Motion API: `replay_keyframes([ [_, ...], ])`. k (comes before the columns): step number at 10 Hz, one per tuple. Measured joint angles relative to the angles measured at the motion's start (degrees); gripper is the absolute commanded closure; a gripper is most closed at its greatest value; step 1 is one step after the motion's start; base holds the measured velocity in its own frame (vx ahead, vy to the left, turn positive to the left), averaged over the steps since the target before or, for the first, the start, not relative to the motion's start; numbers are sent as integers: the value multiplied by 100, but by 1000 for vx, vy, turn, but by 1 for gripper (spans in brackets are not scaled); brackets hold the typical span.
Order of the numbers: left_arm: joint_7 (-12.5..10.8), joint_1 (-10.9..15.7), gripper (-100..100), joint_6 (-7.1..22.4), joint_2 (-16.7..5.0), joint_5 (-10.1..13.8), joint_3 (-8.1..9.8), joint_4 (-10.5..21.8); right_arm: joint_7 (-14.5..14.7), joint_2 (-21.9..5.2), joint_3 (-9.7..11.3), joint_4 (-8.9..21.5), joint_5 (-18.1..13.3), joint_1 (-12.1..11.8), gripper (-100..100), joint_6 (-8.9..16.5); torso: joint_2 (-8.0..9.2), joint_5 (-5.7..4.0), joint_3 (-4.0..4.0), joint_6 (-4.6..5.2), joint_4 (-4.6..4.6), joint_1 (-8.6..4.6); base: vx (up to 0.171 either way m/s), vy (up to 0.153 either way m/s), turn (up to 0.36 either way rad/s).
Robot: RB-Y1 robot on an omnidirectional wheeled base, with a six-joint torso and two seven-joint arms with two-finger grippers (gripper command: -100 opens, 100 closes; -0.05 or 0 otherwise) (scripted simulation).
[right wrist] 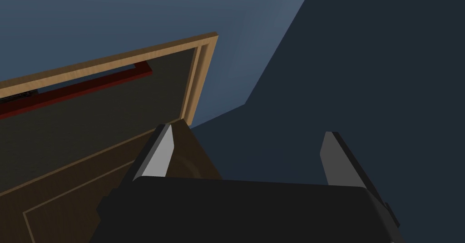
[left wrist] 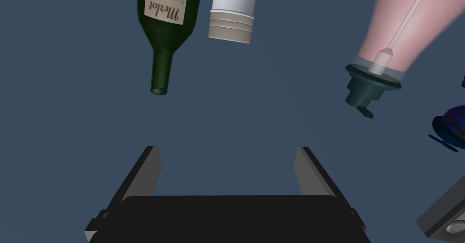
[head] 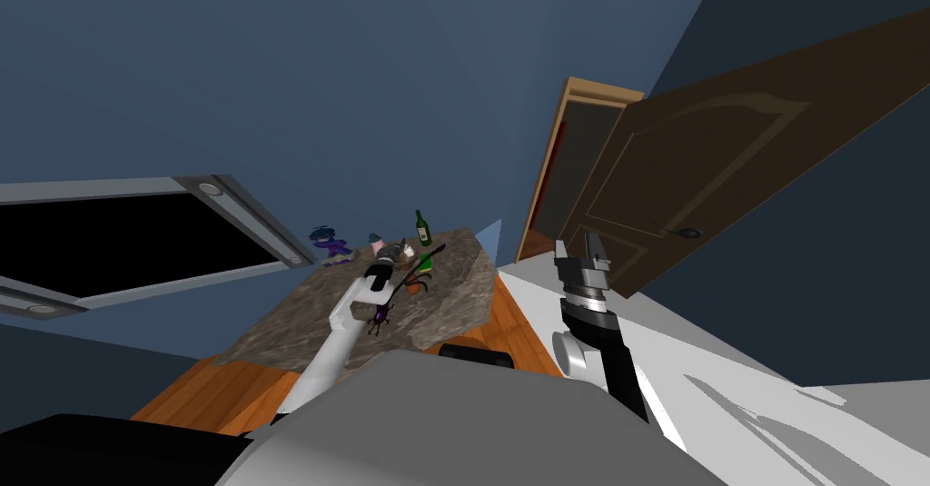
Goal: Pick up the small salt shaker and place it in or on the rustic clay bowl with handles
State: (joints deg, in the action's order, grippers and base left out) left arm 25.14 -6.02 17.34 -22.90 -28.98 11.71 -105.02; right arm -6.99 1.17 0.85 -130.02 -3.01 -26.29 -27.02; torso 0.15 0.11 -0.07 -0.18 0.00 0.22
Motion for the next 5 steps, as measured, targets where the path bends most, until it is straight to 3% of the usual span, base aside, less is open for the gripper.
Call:
replay_keyframes([
  [1, -4, 3, 0, 38, -9, 5, -5, -11, 0, 0, 0, 0, 0, -1, 0, 0, -6, 0, 3, -2, 1, -1, 0, 0, 0],
  [5, -4, 2, 0, 34, -8, 5, -4, -10, 0, 0, 0, 0, 0, -1, 0, 0, -16, 0, 9, -1, 4, -3, 0, 0, 0],
])
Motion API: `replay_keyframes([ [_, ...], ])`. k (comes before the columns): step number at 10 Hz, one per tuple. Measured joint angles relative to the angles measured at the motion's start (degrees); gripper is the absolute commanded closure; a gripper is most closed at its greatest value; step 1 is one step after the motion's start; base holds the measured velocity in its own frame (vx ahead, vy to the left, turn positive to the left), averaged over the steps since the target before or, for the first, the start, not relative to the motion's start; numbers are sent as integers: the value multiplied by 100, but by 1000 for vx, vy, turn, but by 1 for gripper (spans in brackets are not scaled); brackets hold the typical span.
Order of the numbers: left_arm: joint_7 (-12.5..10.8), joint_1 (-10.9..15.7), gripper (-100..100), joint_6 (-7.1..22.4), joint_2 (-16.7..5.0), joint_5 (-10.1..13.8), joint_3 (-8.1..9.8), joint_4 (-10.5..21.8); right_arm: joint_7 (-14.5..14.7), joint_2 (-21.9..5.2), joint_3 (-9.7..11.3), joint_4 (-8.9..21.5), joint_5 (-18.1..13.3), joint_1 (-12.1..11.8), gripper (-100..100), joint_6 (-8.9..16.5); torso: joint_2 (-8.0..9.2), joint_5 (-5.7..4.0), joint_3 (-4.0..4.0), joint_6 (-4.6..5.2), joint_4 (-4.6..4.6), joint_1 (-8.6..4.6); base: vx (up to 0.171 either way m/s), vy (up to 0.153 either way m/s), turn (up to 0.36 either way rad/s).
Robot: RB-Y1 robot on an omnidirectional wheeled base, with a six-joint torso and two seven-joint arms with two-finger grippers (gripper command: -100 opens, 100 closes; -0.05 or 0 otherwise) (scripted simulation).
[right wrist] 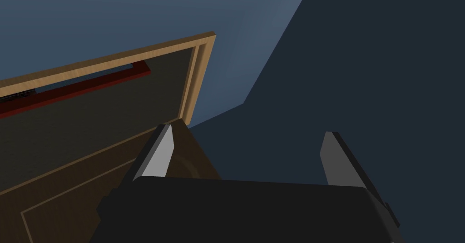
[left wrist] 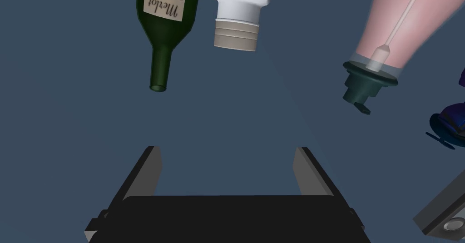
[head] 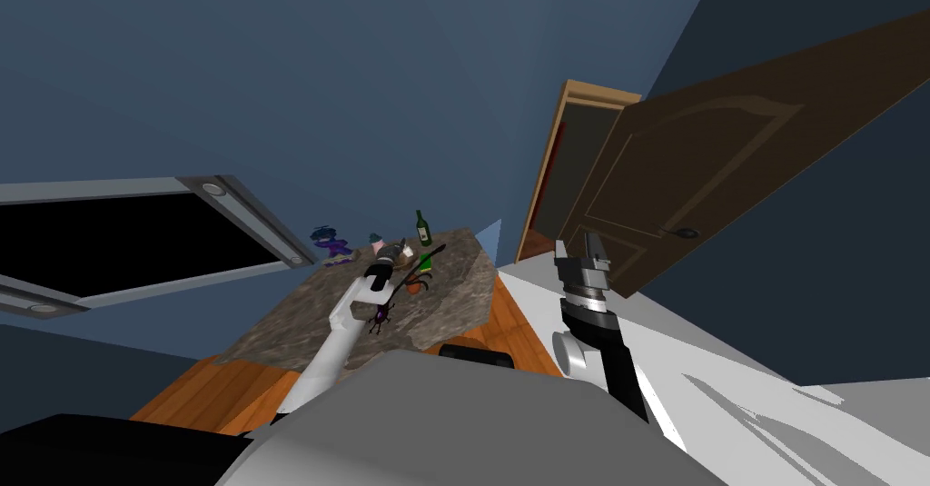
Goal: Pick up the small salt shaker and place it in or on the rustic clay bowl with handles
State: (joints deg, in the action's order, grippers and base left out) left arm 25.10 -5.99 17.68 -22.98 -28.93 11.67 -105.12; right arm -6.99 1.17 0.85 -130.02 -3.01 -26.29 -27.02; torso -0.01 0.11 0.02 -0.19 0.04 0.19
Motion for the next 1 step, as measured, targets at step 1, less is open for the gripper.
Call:
replay_keyframes([
  [1, 0, 0, 0, 0, 0, 0, 0, 0, 0, 0, 0, 0, 0, 0, 0, 0, 0, 0, 0, 0, 0, 0, 0, 0, 0],
])
